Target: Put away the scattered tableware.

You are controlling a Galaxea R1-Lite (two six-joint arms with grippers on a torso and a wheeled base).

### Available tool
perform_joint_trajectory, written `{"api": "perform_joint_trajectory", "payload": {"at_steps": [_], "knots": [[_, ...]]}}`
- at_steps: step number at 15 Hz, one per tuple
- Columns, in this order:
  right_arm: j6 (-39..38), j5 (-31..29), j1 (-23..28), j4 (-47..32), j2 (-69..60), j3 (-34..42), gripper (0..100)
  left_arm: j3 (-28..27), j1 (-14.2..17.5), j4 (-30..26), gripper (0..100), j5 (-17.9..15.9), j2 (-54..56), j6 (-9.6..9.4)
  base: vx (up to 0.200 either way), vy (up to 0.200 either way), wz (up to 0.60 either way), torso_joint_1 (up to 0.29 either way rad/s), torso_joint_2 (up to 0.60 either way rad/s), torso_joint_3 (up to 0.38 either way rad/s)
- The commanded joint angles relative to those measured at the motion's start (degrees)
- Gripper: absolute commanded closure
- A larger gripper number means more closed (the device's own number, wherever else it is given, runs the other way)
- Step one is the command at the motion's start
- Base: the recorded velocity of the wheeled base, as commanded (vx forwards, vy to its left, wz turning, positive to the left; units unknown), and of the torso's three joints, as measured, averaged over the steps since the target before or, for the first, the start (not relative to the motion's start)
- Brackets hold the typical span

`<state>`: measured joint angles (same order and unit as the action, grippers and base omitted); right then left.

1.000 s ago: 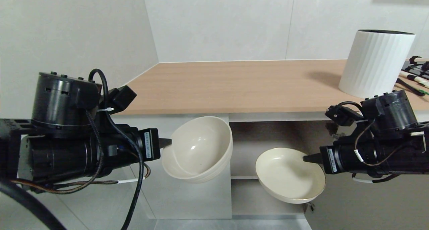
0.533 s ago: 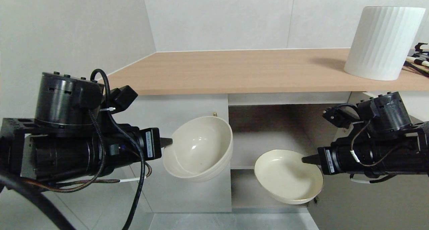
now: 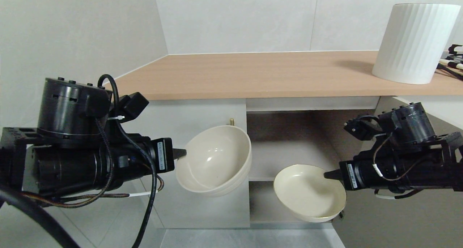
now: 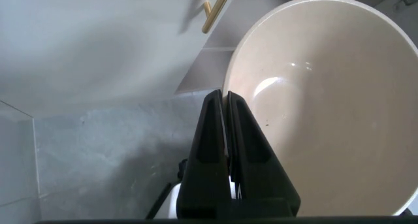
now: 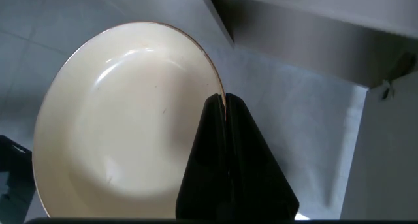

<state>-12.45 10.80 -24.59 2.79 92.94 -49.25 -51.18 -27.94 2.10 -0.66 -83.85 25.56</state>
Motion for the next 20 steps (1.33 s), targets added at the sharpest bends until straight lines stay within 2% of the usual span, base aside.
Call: {"api": "perform_joint_trajectory", "payload": {"at_steps": [1,4,6,10,13,16,20], "knots": [[0.67,-0.08,-0.20,0.11,4.35,-0.23,100,0.02,-0.01,0.01,100,-0.04,-0.18,0.01,0.000,0.000,0.00,0.000,0.00,0.000],[0.85,-1.92,-0.28,5.03,12.62,-0.14,100,0.02,-0.01,0.01,100,-0.04,-0.44,0.01,0.000,0.000,0.00,0.000,0.00,0.000],[-0.12,-6.76,-0.20,11.89,21.76,-0.76,100,0.02,-0.01,0.01,100,-0.04,-0.53,0.01,0.000,0.000,0.00,0.000,0.00,0.000],[-9.00,-12.30,0.15,19.53,33.97,-7.62,100,0.02,-0.10,0.01,100,-0.13,-0.62,0.01,0.000,0.000,0.00,0.000,0.00,0.000],[-9.97,-18.01,1.65,23.49,39.86,-12.36,100,0.11,-0.18,0.01,100,-0.13,-0.62,0.01,0.000,0.000,0.00,0.000,0.00,0.000],[-9.88,-22.75,2.53,31.49,44.17,-14.29,100,0.11,-0.45,0.01,100,-0.04,-1.06,0.01,0.000,0.000,0.00,0.000,0.00,0.000],[-9.79,-24.95,4.11,33.60,47.77,-18.25,100,0.11,-0.62,0.01,100,-0.04,-1.32,0.01,0.000,0.000,0.00,0.000,0.00,0.000]]}}
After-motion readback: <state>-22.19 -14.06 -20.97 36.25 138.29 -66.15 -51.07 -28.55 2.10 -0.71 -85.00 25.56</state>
